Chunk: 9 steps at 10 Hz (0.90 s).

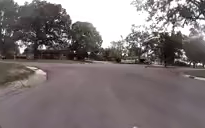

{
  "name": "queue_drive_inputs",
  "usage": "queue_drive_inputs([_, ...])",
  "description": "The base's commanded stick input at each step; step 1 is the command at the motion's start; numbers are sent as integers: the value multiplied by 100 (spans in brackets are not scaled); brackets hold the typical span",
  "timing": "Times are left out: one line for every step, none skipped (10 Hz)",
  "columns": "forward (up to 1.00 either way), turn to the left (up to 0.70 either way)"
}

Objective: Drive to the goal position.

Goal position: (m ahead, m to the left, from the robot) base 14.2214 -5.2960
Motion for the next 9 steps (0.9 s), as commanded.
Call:
queue_drive_inputs([70,0])
queue_drive_inputs([70,0])
queue_drive_inputs([70,0])
queue_drive_inputs([70,0])
queue_drive_inputs([70,0])
queue_drive_inputs([70,0])
queue_drive_inputs([70,0])
queue_drive_inputs([70,0])
queue_drive_inputs([70,0])
